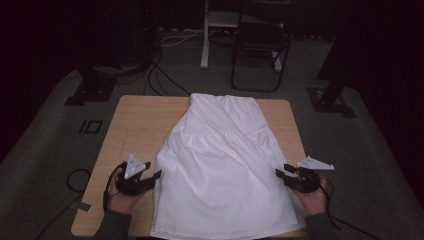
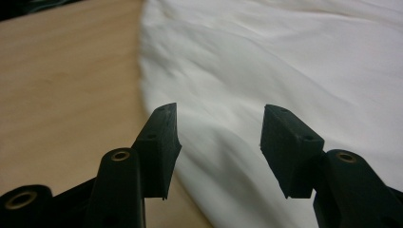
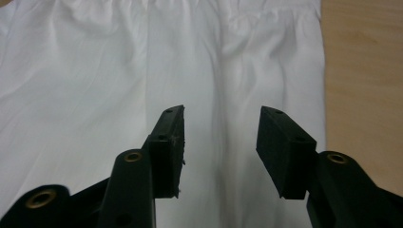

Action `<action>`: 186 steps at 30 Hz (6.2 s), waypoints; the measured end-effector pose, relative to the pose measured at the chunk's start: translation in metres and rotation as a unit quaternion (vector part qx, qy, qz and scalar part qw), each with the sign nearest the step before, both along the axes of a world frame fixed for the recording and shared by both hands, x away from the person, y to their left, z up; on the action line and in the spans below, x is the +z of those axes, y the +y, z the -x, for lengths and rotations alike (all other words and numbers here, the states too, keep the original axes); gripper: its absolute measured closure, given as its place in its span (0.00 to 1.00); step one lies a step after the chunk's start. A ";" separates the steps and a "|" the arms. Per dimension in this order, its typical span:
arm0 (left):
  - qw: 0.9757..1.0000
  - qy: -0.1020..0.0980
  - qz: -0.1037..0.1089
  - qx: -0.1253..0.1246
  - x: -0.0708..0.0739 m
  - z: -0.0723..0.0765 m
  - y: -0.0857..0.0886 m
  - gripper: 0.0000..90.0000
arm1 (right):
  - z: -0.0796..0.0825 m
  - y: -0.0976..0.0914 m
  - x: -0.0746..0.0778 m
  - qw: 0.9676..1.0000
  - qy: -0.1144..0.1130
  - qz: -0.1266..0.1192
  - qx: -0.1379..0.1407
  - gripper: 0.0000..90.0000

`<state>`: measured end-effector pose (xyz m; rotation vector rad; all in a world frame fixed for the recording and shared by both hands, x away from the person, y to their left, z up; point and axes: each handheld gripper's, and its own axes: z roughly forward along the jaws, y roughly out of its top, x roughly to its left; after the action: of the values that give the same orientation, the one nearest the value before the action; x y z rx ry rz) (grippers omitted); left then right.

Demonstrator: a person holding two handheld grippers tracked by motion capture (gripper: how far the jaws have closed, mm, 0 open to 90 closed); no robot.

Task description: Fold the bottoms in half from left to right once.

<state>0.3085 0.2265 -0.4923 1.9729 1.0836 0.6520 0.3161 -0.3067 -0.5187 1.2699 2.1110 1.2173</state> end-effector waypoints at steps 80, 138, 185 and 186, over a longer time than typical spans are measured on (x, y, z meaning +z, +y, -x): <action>0.998 0.063 0.010 -0.013 -0.032 -0.040 -0.016 0.57 | -0.083 0.073 -0.003 0.998 0.047 0.012 0.040 0.62; 0.998 0.055 -0.034 -0.020 -0.069 0.018 -0.048 0.91 | 0.016 0.059 -0.041 0.993 0.098 0.053 0.030 0.97; 0.999 0.022 0.014 -0.031 -0.009 -0.036 -0.059 0.59 | -0.143 0.078 -0.036 0.994 0.068 0.081 -0.028 0.96; 0.999 0.022 0.017 -0.034 -0.008 -0.044 -0.067 0.56 | -0.143 0.078 -0.036 0.994 0.068 0.080 -0.029 0.96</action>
<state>0.3527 0.1599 -0.5003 1.9937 1.0430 0.5541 0.4591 -0.2285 -0.5544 1.3657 2.2008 0.9415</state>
